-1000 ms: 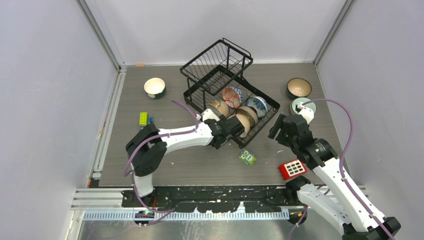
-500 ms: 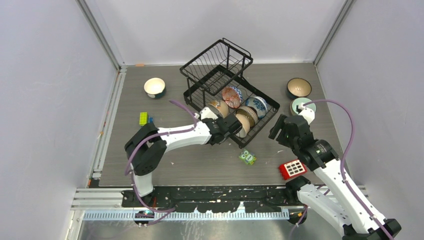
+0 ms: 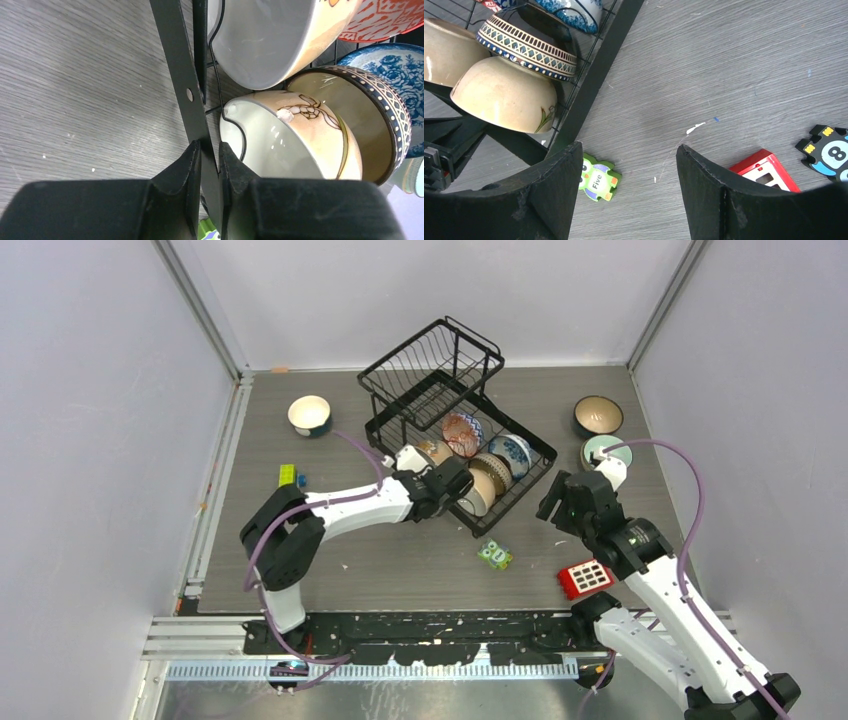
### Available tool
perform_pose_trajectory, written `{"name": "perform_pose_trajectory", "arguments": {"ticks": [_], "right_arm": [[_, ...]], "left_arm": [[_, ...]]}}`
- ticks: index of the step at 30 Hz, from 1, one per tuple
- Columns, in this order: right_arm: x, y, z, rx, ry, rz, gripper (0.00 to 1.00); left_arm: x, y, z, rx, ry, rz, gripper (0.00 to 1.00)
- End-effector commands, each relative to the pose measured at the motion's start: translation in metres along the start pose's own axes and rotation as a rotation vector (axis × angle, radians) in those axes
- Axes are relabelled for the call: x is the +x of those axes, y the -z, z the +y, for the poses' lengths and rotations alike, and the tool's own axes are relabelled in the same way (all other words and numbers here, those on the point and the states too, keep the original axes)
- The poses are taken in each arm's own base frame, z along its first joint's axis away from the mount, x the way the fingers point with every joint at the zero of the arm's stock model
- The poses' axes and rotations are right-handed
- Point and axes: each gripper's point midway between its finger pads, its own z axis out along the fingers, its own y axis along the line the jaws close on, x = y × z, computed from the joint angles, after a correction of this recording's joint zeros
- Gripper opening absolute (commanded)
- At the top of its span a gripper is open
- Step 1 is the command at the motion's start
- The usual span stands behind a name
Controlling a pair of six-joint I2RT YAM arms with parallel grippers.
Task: Unload the bowls from the dish rack
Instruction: Adjust the dish rack at the center of the board.
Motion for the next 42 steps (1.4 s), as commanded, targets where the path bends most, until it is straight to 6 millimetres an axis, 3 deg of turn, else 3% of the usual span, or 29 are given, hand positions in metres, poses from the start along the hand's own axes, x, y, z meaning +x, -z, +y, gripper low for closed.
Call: {"name": "perform_pose_trajectory", "arguments": {"ticks": [1, 5, 14, 19, 27, 34, 42], "right_arm": [[-0.009, 0.000, 0.002, 0.002, -0.017, -0.032, 0.73], [-0.009, 0.000, 0.001, 0.005, -0.016, -0.034, 0.73], [-0.008, -0.003, 0.002, 0.007, -0.012, -0.029, 0.73], [-0.007, -0.004, 0.002, 0.003, -0.011, -0.027, 0.73], [-0.002, -0.003, 0.006, -0.030, -0.004, -0.010, 0.72], [-0.003, -0.002, 0.007, -0.035, -0.005, -0.014, 0.72], [-0.001, -0.007, 0.010, -0.036, -0.001, 0.001, 0.72]], "left_arm": [[-0.028, 0.002, 0.043, -0.121, -0.164, -0.057, 0.12], [-0.038, 0.002, 0.053, -0.130, -0.217, -0.052, 0.00], [-0.054, 0.005, 0.070, -0.115, -0.381, -0.025, 0.00], [-0.051, -0.006, 0.081, -0.086, -0.444, 0.057, 0.00], [-0.052, -0.019, 0.080, -0.018, -0.584, 0.112, 0.00], [-0.062, -0.026, 0.079, 0.008, -0.618, 0.129, 0.00], [-0.061, -0.024, 0.100, -0.043, -0.637, 0.162, 0.00]]}}
